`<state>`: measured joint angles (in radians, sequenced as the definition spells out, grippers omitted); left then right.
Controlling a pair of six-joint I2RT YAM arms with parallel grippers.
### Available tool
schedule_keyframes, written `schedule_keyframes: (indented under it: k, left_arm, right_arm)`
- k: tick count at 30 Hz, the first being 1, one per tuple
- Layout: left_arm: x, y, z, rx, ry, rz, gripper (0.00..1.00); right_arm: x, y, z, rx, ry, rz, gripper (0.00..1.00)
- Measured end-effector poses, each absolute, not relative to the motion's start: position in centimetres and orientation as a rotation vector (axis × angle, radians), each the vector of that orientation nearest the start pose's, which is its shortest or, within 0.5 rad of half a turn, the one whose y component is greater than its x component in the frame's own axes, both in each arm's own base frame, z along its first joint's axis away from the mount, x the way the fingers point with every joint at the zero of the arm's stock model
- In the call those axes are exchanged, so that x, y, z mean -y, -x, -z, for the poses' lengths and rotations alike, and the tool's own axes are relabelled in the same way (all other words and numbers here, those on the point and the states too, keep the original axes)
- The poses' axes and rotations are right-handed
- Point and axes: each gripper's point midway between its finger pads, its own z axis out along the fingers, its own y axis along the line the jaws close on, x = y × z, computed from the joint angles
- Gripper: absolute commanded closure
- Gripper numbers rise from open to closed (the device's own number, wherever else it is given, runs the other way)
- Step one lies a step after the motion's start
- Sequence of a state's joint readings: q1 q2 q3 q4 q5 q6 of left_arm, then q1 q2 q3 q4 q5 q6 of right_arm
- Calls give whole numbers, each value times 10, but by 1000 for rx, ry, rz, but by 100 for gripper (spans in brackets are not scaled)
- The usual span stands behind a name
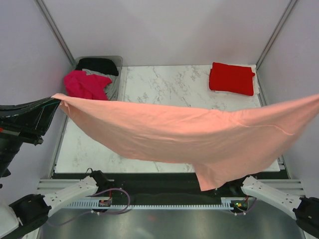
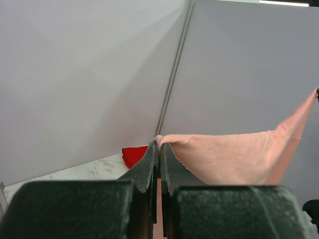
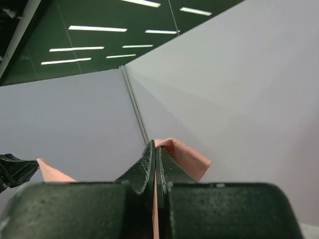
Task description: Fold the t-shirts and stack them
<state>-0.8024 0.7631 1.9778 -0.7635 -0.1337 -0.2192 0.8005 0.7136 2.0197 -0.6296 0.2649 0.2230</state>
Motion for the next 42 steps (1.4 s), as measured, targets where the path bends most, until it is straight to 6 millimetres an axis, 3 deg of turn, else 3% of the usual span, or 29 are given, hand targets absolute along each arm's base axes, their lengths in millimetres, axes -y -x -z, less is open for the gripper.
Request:
schedule_keyframes:
  k: [4,7,10,13,15,16,18,19,22,23,24,25,26,27,28,30,31,34,36,39,42]
  left_arm:
    - [65,-82,-619,-1098,-248,804,98]
    - [72,-100,-617,-1114,-232,752,98]
    - [88,-139,-604,-1188,-192,657,98]
    - [121,-198,-568,-1316,-170,522,98]
    - [144,-240,-529,-1417,-179,434,98]
    - [147,-265,-504,-1480,-172,372,98]
    - [143,-319,-449,-1615,-138,283,98]
    - [131,-345,-414,-1696,-101,223,98]
    - [103,-399,-327,-1899,-19,115,98]
    - [96,-415,-299,-1969,5,98,96]
    - [92,-426,-280,-2015,19,94,95]
    - [87,-440,-253,-2087,36,92,88]
    - [84,-449,-234,-2147,50,89,74]
    - [82,-459,-219,-2203,67,87,58]
    - [80,-469,-208,-2246,84,88,35]
    - [80,-481,-196,-2293,101,97,12]
    - [80,-481,-191,-2311,110,101,1]
    - [81,-465,-187,-2358,121,120,0]
    - [82,-448,-190,-2367,120,141,0]
    - [84,-411,-191,-2375,126,185,1]
    - [91,-367,-186,-2398,138,245,3]
  right_arm:
    - [-3,-52,-679,-868,58,-777,100]
    - [-15,-70,-690,-853,80,-707,100]
    - [-44,-118,-687,-911,79,-585,100]
    - [-87,-191,-657,-1038,83,-412,100]
    - [-126,-254,-616,-1168,118,-272,100]
    - [-143,-289,-593,-1230,139,-213,100]
    - [-159,-363,-540,-1350,141,-113,100]
    - [-157,-399,-509,-1413,124,-70,100]
    - [-137,-494,-403,-1626,74,69,100]
    - [-131,-515,-374,-1680,52,100,91]
    - [-125,-537,-340,-1747,29,132,76]
    - [-119,-556,-311,-1804,1,158,59]
    - [-116,-572,-286,-1857,-23,179,9]
    - [-115,-586,-268,-1901,-46,200,2]
    - [-115,-599,-256,-1928,-63,216,2]
    - [-113,-606,-241,-1972,-95,248,2]
    - [-110,-601,-232,-2005,-113,263,2]
    - [-99,-566,-224,-2057,-166,282,2]
    - [-89,-526,-219,-2099,-195,276,2]
    - [-81,-472,-218,-2121,-233,197,2]
    - [-84,-431,-209,-2148,-252,80,2]
